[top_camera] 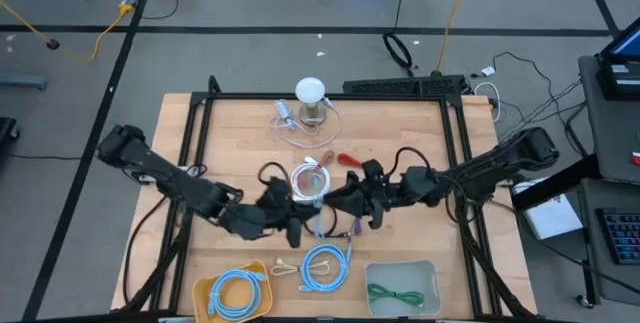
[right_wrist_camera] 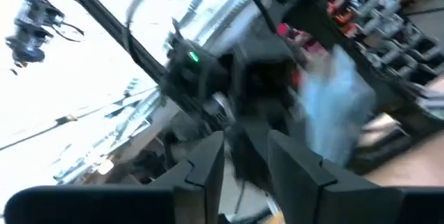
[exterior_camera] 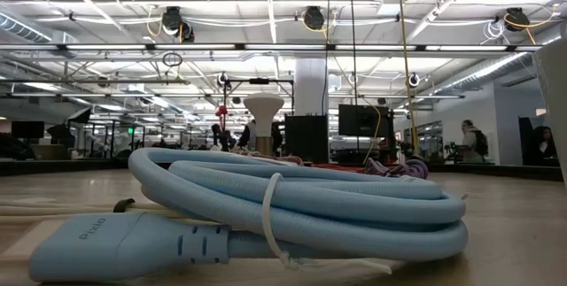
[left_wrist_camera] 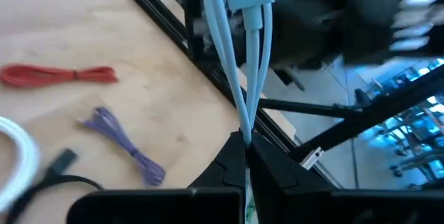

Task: Pick & Place USB Port
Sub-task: Put the blue charger cable into the gray bin

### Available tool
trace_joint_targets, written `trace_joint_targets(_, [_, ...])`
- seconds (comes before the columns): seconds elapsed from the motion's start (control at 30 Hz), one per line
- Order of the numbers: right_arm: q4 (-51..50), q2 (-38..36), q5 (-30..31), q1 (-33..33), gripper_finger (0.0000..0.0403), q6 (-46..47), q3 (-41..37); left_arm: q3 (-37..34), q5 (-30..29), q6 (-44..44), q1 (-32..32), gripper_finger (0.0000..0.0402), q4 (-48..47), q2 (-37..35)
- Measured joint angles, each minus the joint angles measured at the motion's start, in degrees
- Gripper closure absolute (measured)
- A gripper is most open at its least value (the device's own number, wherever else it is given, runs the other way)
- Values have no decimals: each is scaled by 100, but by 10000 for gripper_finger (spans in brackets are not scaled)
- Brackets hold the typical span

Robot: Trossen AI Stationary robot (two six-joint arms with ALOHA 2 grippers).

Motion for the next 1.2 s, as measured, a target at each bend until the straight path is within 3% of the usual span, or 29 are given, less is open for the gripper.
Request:
trace_joint_targets(0.23, [-296,48,9,23,274,-40,72,5,218,117,43,399,643,297])
trace_joint_targets(0.57, [-160,6,-287,151,249,95,75,5,-731,-552,-16,399,-1235,-324])
trace_joint_targets(0.87, [-526,6,-260,99,241,-50,75,10,-425,340,-60,399,181,-408])
trace_joint_targets(1.2, [-639,6,-260,-67,241,-57,77,7,-393,260,-301,399,217,-350])
